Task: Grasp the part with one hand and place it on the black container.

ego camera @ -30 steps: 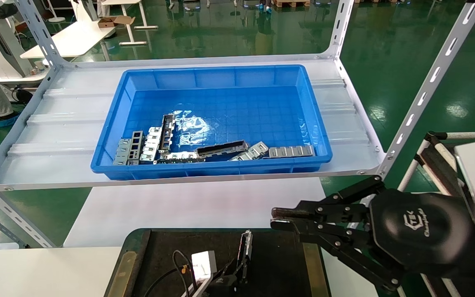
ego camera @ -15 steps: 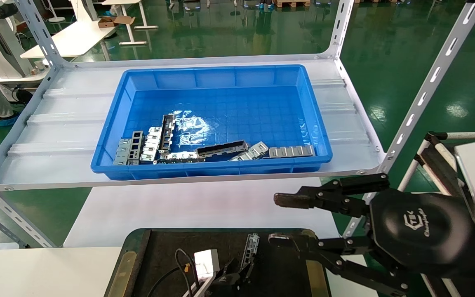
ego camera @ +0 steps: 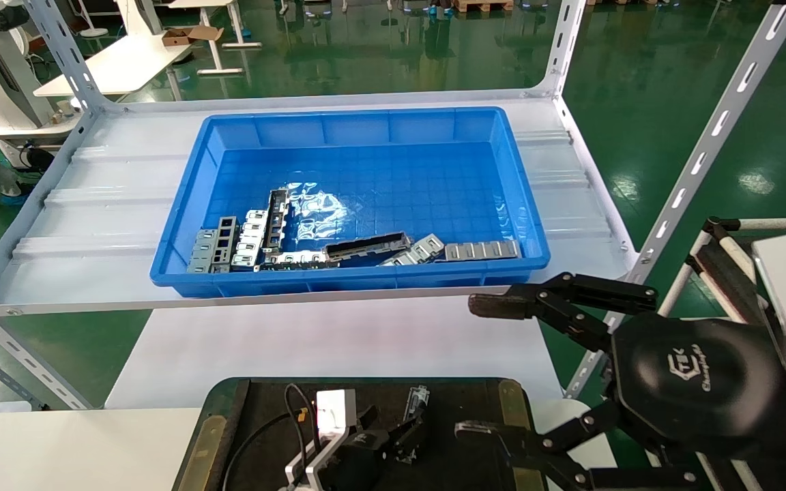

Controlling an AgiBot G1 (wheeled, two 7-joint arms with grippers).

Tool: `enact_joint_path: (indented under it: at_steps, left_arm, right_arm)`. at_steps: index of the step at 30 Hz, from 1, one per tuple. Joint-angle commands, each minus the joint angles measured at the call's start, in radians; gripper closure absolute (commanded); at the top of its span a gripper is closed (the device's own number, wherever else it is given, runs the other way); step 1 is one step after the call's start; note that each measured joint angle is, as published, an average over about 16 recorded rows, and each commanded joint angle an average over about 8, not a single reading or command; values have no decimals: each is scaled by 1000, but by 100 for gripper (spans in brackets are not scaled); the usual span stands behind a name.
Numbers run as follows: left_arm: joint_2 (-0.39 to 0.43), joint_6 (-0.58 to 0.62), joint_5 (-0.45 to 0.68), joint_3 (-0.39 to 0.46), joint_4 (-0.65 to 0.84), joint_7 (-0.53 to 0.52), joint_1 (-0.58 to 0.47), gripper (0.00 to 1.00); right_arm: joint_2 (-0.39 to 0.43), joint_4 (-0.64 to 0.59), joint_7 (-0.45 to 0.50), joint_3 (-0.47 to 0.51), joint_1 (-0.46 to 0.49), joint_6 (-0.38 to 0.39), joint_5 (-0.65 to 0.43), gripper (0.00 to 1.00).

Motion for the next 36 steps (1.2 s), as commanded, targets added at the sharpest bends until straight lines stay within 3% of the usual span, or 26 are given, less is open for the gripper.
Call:
enact_joint_path:
  at_steps: [1, 19, 28, 36]
  left_arm:
    - [-15, 26, 16, -4, 1, -5, -9, 0]
    - [-227, 355, 81, -128, -181, 31, -29, 0]
    - [-331, 531, 50, -258, -259, 182, 17, 0]
    - [-397, 759, -78, -427, -256, 396, 72, 0]
  right_arm:
    - [0, 0, 0, 0, 0, 0, 0, 0]
    - [0, 0, 0, 0, 0, 0, 0, 0]
    - [0, 0, 0, -1, 0, 0, 0, 0]
    - [0, 0, 0, -1, 0, 0, 1, 0]
